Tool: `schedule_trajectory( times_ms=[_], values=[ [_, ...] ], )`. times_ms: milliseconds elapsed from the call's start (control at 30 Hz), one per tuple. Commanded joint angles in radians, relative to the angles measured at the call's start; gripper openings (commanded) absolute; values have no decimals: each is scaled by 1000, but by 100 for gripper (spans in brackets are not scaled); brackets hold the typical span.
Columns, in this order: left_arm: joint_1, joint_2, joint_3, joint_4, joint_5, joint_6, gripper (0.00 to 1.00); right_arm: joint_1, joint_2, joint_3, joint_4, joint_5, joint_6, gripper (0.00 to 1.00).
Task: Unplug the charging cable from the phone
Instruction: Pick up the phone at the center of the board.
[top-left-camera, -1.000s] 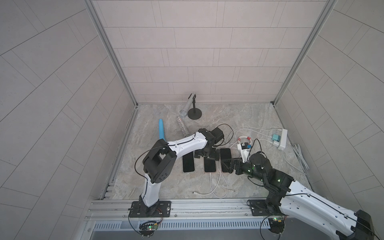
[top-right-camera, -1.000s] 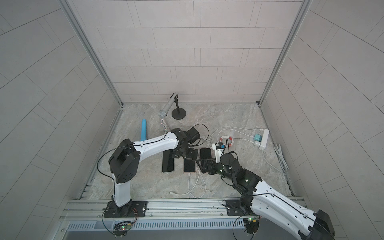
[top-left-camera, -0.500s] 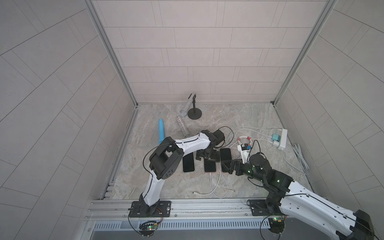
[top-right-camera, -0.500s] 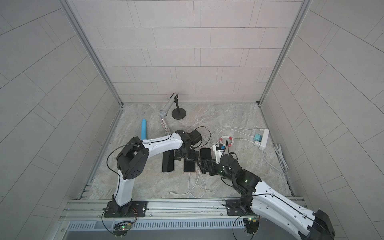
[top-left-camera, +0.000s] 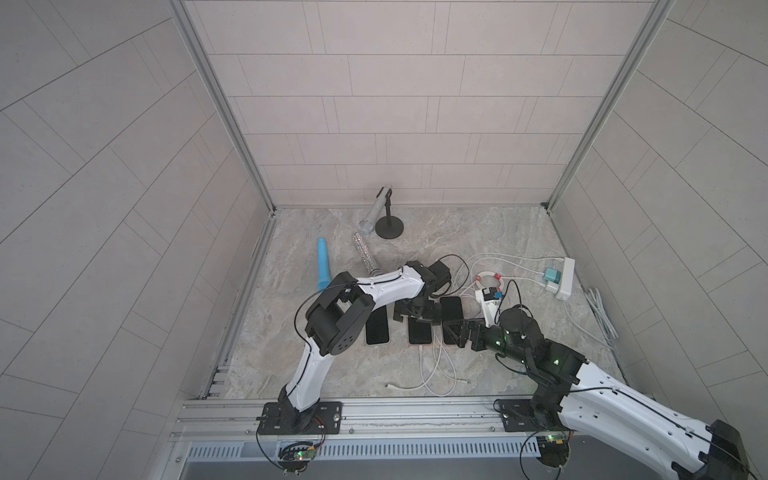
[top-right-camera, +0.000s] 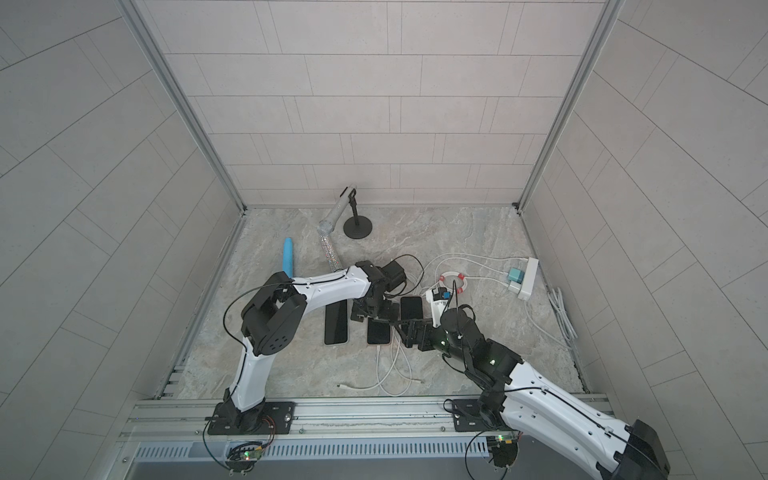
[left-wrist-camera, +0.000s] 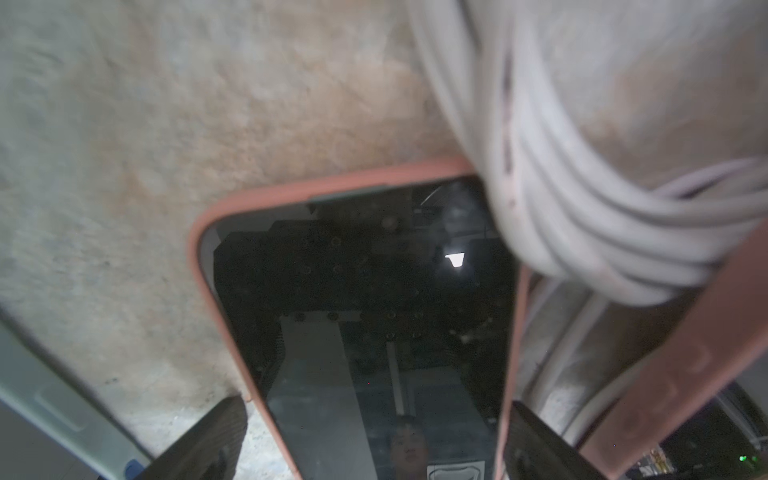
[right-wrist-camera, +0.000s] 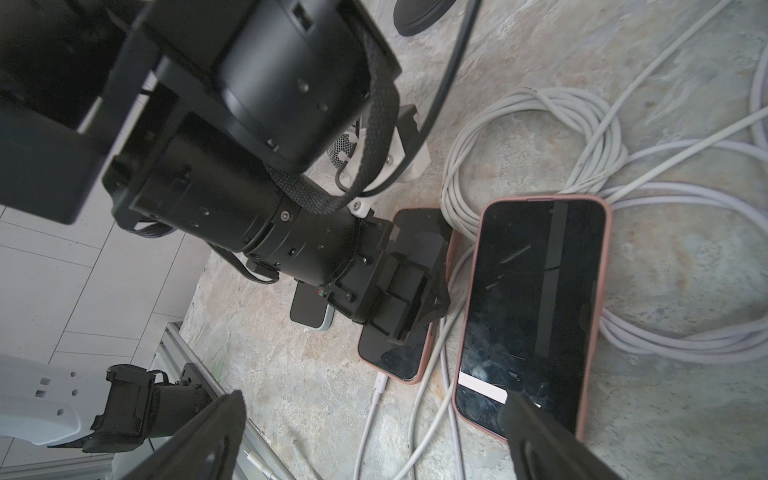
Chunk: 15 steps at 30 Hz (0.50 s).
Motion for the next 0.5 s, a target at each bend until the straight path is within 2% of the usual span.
schedule_trajectory(
  times_ms=[0,467],
  values=[
    [-4,28,23,-16,-18,-14,96,-4,-9,-15,10,5,5,100],
    [-1,47,41,-33,-58,-34,83,-6,-11,-19,12,1,9,100]
  ],
)
